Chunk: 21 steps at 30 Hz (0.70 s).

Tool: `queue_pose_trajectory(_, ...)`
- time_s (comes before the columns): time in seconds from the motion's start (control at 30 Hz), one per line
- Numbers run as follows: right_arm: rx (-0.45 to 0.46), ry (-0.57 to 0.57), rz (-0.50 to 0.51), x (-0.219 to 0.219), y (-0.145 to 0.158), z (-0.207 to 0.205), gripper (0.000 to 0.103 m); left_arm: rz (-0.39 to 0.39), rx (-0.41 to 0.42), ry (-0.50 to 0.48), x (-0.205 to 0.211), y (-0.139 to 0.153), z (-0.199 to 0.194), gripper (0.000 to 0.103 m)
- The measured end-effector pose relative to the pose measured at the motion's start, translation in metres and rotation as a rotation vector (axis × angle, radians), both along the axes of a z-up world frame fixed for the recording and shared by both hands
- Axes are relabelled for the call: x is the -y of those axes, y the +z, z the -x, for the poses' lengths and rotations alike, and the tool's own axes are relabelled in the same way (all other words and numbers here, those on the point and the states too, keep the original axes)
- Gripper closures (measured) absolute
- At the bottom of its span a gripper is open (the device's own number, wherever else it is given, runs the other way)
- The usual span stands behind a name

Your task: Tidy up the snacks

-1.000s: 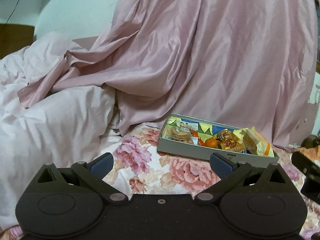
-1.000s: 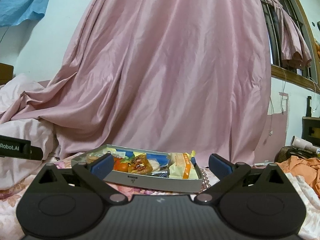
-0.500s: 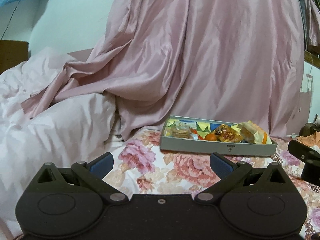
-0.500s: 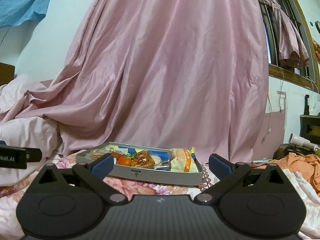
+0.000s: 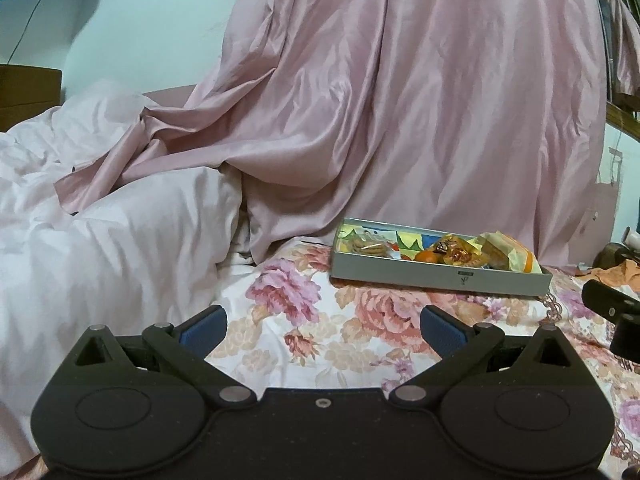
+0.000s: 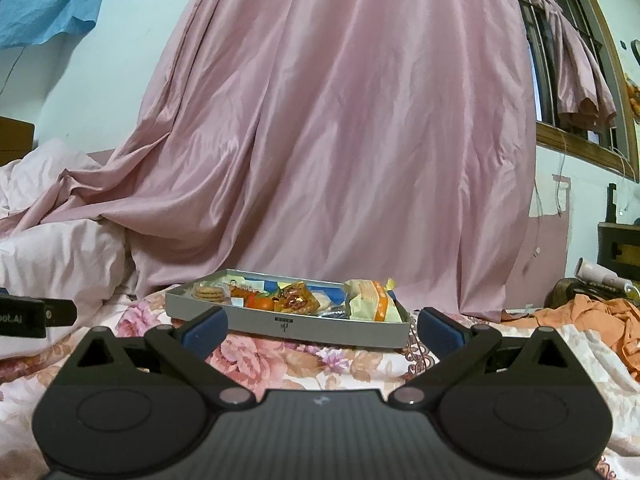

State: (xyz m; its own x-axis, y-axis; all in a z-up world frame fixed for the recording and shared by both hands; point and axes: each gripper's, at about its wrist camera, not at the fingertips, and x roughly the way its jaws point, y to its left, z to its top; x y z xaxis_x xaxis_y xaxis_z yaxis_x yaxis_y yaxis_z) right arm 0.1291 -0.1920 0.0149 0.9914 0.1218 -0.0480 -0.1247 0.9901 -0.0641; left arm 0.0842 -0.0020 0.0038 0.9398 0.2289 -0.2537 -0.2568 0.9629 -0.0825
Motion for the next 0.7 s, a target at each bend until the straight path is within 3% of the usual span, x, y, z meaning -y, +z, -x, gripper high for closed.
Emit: queue_pose_trajectory(0.7, -0.127, -0.032, -0.02, -0.008, -0.017, 0.04, 0.0, -0.026, -0.02, -0.072, 0.009, -0.02, 0.036, 0.001)
